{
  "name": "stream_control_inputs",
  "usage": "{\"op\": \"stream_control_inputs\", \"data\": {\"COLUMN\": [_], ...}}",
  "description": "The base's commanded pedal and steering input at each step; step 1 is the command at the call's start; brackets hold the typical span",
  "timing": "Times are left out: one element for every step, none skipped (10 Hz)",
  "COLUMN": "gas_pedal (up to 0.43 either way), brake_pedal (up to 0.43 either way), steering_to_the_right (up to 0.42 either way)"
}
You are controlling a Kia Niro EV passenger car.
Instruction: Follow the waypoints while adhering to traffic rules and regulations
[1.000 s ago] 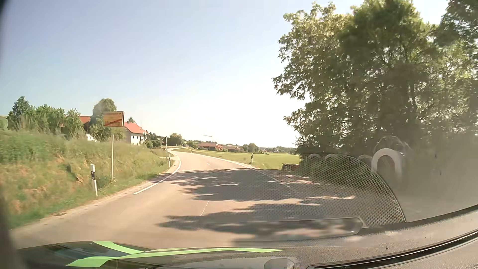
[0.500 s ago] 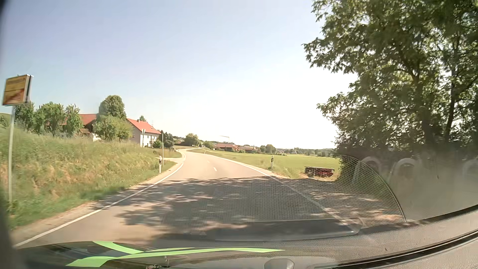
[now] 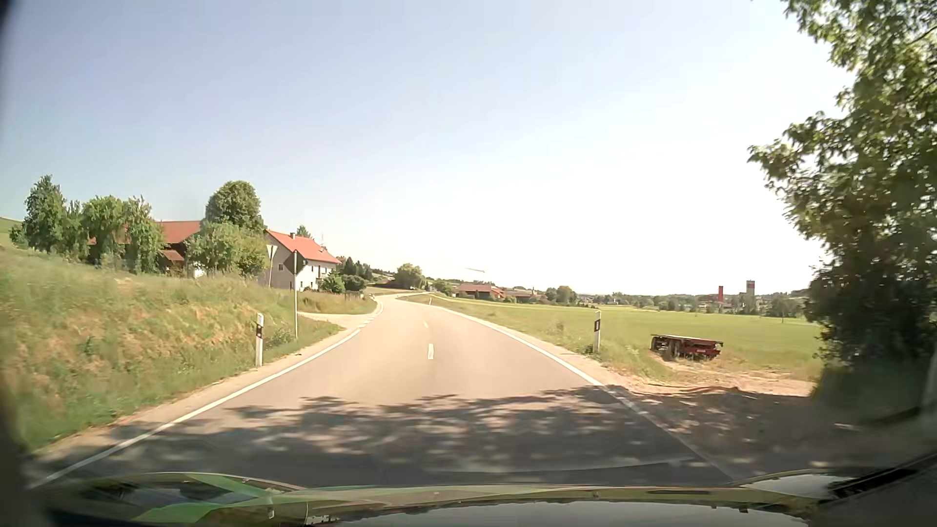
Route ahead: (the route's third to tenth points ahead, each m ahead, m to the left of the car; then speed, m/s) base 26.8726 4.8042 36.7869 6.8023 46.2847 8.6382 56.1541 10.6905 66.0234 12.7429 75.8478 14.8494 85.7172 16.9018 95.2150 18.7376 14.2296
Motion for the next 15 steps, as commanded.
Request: {"op": "stream_control_inputs", "data": {"gas_pedal": [0.24, 0.24, 0.24, 0.24, 0.24, 0.24, 0.24, 0.24, 0.248, 0.248, 0.248, 0.26, 0.26, 0.26, 0.26], "brake_pedal": [0.0, 0.0, 0.0, 0.0, 0.0, 0.0, 0.0, 0.0, 0.0, 0.0, 0.0, 0.0, 0.0, 0.0, 0.0], "steering_to_the_right": [-0.039, -0.036, -0.034, -0.034, -0.034, -0.031, -0.028, -0.026, -0.025, -0.025, -0.024, -0.023, -0.022, -0.021, -0.021]}}
